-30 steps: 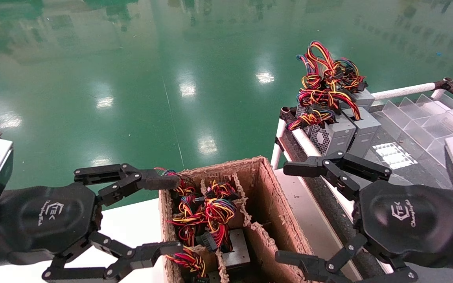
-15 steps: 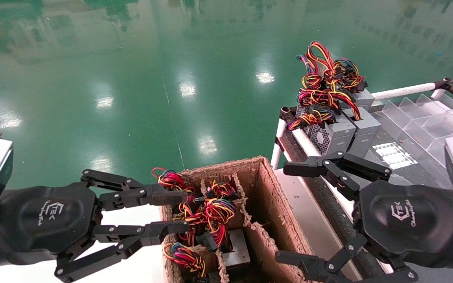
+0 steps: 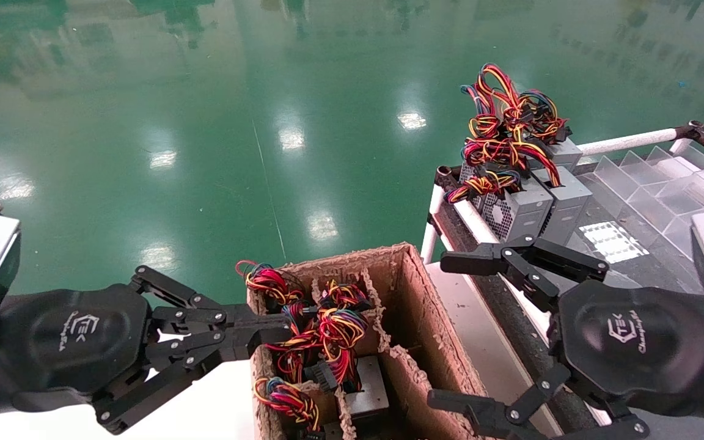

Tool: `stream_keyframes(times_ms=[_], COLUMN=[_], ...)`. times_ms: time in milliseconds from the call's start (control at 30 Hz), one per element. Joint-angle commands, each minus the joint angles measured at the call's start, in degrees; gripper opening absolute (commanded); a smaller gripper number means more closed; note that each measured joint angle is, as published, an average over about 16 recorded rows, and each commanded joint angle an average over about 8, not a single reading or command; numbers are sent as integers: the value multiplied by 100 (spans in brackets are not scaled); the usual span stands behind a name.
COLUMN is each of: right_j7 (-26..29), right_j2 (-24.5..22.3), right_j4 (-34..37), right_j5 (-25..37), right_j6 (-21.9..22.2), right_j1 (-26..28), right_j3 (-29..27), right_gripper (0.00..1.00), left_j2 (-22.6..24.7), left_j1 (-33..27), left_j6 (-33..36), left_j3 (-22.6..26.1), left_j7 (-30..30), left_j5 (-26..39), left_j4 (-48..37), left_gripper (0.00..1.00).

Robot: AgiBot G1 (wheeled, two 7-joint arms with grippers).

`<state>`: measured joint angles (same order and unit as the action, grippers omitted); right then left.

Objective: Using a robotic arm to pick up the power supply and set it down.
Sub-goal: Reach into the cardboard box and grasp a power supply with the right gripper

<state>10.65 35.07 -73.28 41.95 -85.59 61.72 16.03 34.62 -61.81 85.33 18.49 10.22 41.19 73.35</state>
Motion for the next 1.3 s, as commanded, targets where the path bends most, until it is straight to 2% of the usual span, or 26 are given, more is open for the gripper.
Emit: stream_keyframes(times_ms=[33,200,233,633,967,1300], right_j7=[1,-1,-3,-6,674,1331], right_j2=[0,7,13,117,412,1129], right_j4=[-2,4,9,221,185,471], right_j5=[-1,6,9,228,1297,2389], right_j6=[-1,11,21,260,771,1012], right_j1=[-1,-4,-6,74,647,1196], right_j3=[0,3,4,67,615,1346], right_gripper=[100,100,100,100,100,100], left_j2=[0,0,0,0,-1,-3], left_j1=[0,0,-1,-3,-4,-5], left_j6=[0,0,0,1,0,-1], left_j3=[0,0,0,4,7,10], left_j7=[0,0,-1,-3,-5,-6], left_j5=[0,0,0,-2,-4,-6], left_j4=[0,-1,-1,-4,-4,-5], left_gripper=[31,93,100,100,100,100])
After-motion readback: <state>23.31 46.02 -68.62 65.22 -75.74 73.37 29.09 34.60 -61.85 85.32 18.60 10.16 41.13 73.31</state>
